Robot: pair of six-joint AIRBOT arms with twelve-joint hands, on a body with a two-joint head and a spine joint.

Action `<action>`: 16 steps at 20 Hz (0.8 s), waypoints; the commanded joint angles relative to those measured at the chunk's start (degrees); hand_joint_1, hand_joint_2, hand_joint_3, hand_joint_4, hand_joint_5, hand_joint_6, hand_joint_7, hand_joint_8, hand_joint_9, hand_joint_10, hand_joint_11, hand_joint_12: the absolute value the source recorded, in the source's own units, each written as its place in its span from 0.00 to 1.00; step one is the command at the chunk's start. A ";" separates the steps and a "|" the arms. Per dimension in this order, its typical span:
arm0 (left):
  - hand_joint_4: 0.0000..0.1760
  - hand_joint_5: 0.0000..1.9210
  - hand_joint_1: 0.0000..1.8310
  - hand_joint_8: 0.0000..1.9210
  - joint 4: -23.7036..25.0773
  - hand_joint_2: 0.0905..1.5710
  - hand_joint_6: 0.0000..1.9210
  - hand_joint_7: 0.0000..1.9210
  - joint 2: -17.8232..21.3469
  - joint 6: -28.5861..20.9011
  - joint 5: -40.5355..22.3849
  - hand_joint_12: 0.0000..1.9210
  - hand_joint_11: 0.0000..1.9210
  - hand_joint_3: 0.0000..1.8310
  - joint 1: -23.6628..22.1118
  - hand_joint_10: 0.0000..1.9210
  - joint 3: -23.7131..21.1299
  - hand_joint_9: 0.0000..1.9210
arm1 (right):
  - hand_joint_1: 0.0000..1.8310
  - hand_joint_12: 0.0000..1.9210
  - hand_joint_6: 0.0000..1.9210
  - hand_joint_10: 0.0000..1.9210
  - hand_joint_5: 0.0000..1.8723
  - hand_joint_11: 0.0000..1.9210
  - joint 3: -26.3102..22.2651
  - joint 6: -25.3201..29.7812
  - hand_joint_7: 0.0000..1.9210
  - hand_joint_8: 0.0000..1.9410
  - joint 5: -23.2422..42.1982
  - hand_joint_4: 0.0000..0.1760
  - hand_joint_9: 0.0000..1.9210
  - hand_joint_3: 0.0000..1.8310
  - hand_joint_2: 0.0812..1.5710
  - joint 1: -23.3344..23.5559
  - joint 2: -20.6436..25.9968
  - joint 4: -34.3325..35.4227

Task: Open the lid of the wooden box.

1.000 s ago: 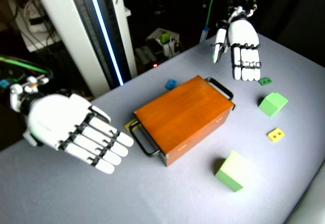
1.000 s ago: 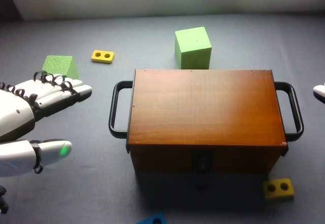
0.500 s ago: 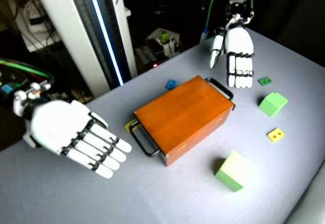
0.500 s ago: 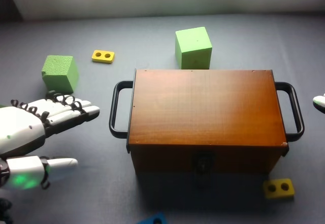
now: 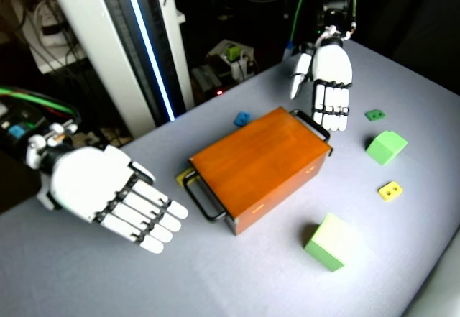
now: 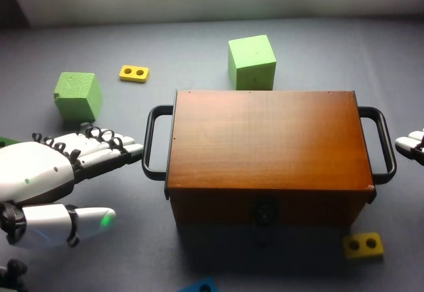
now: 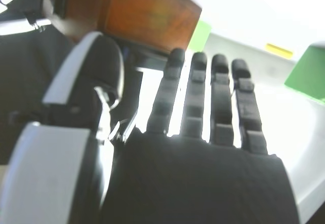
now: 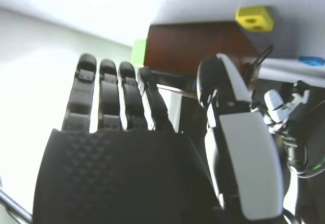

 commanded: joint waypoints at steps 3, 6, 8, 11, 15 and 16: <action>0.00 0.00 0.08 0.00 0.06 0.93 0.00 0.00 -0.49 -0.97 -6.08 0.00 0.00 0.00 -1.03 0.00 0.39 0.00 | 0.33 0.00 0.00 0.00 0.00 0.00 0.78 -0.03 0.00 0.00 4.74 0.00 0.00 0.00 0.84 1.51 -0.53 -1.21; 0.00 0.00 0.09 0.00 0.48 0.93 0.00 0.00 -0.90 -1.39 -5.97 0.00 0.00 0.00 -1.27 0.00 0.64 0.00 | 0.29 0.00 0.00 0.00 0.00 0.00 1.33 -0.03 0.00 0.00 3.49 0.00 0.00 0.00 0.85 2.49 -1.41 -1.92; 0.00 0.00 0.10 0.00 0.64 0.92 0.00 0.00 -1.15 -1.43 -5.79 0.00 0.00 0.00 -1.39 0.00 0.77 0.00 | 0.28 0.00 0.00 0.00 0.00 0.00 1.77 -0.03 0.00 0.00 2.38 0.00 0.00 0.00 0.86 3.36 -2.06 -2.55; 0.00 0.00 0.11 0.00 0.92 0.92 0.00 0.00 -1.65 -1.77 -5.43 0.00 0.00 0.00 -1.57 0.00 1.15 0.00 | 0.29 0.00 0.00 0.00 0.00 0.00 2.72 -0.03 0.00 0.00 0.46 0.00 0.00 0.00 0.85 4.74 -3.25 -3.20; 0.00 0.00 0.10 0.00 1.86 0.92 0.00 0.00 -2.03 -2.44 -5.49 0.00 0.00 0.00 -2.21 0.00 1.37 0.00 | 0.28 0.00 0.00 0.00 0.01 0.00 3.02 -0.03 0.00 0.00 -0.17 0.00 0.00 0.00 0.86 5.80 -3.88 -4.09; 0.00 0.00 0.10 0.00 1.94 0.93 0.00 0.00 -1.95 -2.62 -6.15 0.00 0.00 0.00 -2.25 0.00 1.31 0.00 | 0.29 0.00 0.00 0.00 0.00 0.00 2.97 -0.03 0.00 0.00 0.04 0.00 0.00 0.00 0.86 6.03 -3.87 -4.43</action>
